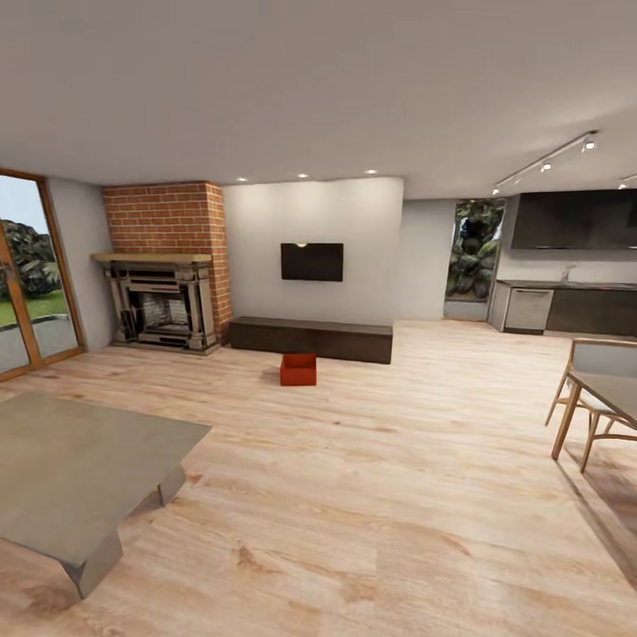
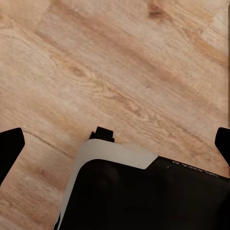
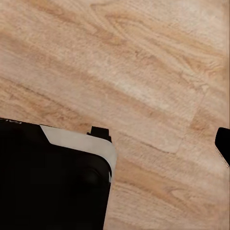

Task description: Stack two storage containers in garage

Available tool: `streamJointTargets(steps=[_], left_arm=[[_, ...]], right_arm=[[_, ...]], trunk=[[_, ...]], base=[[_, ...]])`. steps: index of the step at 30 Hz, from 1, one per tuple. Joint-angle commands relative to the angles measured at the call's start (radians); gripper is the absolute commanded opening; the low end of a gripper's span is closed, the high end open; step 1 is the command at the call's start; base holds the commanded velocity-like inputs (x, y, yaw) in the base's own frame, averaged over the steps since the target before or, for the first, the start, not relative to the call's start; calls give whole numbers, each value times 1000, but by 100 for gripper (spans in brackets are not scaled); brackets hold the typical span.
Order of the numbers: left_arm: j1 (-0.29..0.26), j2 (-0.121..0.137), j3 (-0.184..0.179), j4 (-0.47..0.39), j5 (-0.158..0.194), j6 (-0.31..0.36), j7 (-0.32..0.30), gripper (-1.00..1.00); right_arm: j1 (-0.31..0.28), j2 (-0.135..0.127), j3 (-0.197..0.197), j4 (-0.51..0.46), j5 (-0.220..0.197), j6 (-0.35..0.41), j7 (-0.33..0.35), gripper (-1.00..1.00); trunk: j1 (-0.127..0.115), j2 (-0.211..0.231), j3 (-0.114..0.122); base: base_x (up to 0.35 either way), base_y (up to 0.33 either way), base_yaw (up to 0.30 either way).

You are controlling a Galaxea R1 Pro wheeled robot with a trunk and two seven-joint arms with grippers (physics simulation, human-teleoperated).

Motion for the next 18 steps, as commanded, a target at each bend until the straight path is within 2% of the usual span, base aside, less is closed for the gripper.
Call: streamJointTargets(steps=[1,8,18], left_arm=[[-1,0,-8,0,8,0,2,100],[-1,0,-8,0,8,2,2,100],[-1,0,-8,0,8,3,2,100]], right_arm=[[-1,0,5,3,5,-4,-4,100],[-1,1,6,3,5,-4,-4,100],[-1,2,5,3,6,-4,-4,100]], trunk=[[1,-1,-2],[1,-1,-2],[1,-1,-2]], base=[[324,0,0],[324,63,0],[324,143,0]])
